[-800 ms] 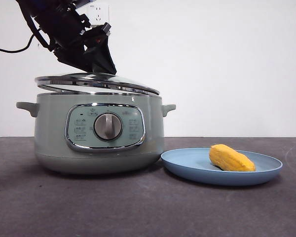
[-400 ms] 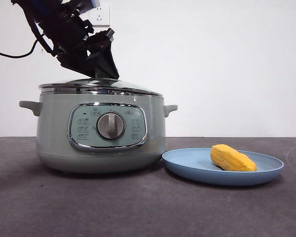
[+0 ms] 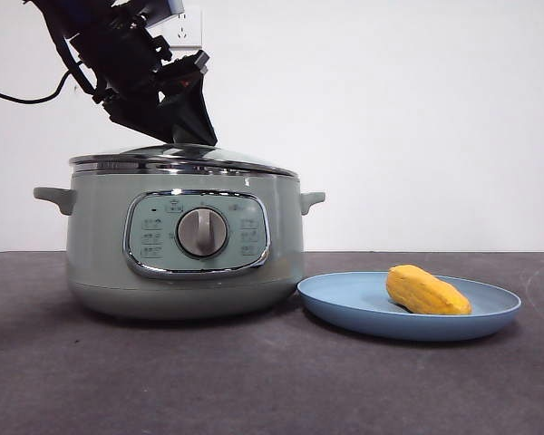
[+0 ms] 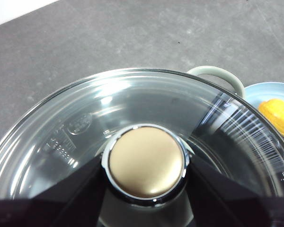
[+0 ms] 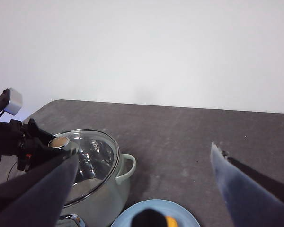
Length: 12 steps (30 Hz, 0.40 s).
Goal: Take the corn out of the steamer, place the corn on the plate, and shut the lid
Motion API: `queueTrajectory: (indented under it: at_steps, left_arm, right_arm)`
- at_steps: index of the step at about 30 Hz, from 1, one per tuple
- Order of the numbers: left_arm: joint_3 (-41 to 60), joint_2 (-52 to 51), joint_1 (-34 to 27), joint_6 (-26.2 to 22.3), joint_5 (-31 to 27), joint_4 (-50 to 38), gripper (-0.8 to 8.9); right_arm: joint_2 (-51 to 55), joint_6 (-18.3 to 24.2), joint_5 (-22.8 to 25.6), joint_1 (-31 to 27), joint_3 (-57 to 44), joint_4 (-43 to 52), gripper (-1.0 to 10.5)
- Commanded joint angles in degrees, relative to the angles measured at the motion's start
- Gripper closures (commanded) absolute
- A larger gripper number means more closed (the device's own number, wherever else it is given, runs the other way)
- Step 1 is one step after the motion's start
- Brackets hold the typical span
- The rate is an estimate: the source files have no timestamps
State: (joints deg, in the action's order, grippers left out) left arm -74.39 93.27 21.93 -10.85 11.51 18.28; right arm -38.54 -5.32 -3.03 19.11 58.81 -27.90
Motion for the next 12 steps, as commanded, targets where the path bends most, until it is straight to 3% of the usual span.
queueTrajectory:
  at_steps: [1,6,12]
  left_arm:
    - [1.18,2.34,0.57,0.31,0.79,3.54,7.82]
    - [1.18,2.34,0.57,0.37,0.76,3.23,6.15]
    - [1.18,2.34,0.57,0.57,0.79,3.78,6.15]
  right_arm:
    - [0.02,0.2,-0.09,0.07,-0.13,-0.07,4.7]
    - [0.02,0.2,-0.09,0.07,-0.13,-1.73,4.7]
    - [0.04,0.2,-0.11,0.07,-0.13,-1.95,4.7]
